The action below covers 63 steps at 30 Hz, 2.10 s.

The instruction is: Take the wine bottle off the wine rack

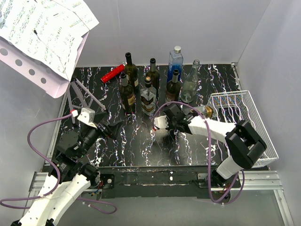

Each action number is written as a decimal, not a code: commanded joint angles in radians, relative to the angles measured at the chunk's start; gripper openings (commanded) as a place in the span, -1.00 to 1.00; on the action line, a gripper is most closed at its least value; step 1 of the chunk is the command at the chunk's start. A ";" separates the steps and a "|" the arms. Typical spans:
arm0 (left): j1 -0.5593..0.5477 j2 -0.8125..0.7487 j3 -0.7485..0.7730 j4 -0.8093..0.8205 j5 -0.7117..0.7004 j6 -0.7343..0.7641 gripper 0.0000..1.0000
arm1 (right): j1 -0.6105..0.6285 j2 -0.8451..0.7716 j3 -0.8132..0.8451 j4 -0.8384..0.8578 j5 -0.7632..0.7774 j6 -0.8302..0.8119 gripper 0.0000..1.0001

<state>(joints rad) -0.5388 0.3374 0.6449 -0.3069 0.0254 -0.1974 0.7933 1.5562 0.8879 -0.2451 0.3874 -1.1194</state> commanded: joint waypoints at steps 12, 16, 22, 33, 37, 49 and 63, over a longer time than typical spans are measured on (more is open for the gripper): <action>-0.001 -0.017 0.001 0.005 -0.050 0.012 0.96 | 0.138 -0.130 0.132 -0.109 0.031 0.019 -0.97; -0.003 -0.015 0.001 0.005 -0.050 0.012 0.96 | 0.172 -0.185 0.163 -0.161 -0.007 0.059 -0.97; -0.003 -0.017 0.001 0.006 -0.051 0.012 0.96 | 0.224 -0.272 0.197 -0.186 -0.053 0.136 -0.97; -0.001 -0.017 -0.001 0.005 -0.053 0.010 0.96 | 0.236 -0.361 0.302 -0.062 -0.137 0.548 -0.97; -0.001 -0.017 -0.002 0.003 -0.053 0.010 0.96 | 0.228 -0.375 0.290 0.090 -0.079 0.694 -0.97; -0.001 -0.014 -0.001 0.005 -0.045 0.009 0.96 | 0.017 -0.320 0.476 -0.071 0.032 1.087 -0.97; -0.001 0.000 0.001 0.006 -0.038 0.009 0.96 | -0.017 -0.285 0.388 0.093 -0.002 1.293 -0.97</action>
<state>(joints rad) -0.5388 0.3244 0.6449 -0.3065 -0.0154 -0.1974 0.7753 1.2728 1.2324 -0.3717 0.3641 0.1116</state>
